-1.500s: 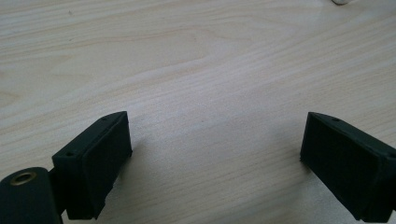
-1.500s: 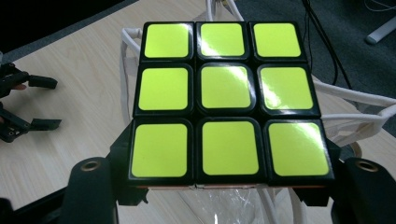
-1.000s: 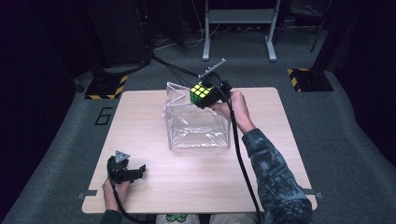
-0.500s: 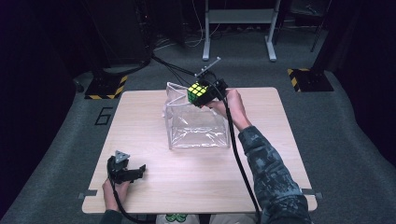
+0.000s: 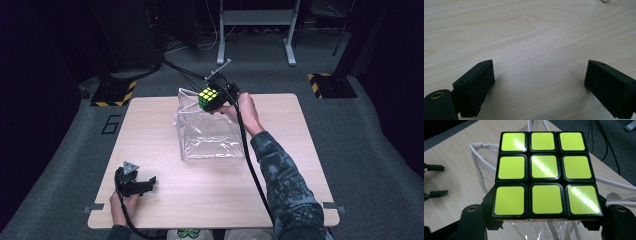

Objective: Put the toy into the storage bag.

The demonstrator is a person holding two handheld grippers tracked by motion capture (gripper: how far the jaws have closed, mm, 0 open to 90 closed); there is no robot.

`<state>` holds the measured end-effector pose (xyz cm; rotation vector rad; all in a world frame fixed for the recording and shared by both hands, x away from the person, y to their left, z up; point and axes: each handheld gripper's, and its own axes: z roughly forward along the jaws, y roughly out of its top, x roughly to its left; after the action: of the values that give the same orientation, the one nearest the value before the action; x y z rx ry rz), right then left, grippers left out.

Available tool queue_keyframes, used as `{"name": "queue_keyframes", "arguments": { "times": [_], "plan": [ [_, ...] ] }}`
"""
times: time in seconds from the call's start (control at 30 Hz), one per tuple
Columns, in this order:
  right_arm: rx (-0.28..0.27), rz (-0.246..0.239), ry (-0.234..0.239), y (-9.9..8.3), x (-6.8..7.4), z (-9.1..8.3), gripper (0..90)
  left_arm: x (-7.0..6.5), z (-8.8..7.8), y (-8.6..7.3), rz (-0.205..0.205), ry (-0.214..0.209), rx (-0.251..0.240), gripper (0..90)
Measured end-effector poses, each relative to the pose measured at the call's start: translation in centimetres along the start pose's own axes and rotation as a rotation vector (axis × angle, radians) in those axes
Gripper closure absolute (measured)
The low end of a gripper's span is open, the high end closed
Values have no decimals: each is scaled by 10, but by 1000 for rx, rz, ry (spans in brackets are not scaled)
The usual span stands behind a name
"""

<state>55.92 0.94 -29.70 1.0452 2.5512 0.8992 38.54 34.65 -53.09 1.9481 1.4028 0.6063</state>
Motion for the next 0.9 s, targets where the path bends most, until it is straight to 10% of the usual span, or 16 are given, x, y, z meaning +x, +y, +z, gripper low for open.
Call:
{"name": "queue_keyframes", "arguments": {
  "times": [0.9],
  "plan": [
    [17, 49, -22, 18, -12, 26, 334, 0, 0, 0, 6, -2, 3, 89]
  ]
}}
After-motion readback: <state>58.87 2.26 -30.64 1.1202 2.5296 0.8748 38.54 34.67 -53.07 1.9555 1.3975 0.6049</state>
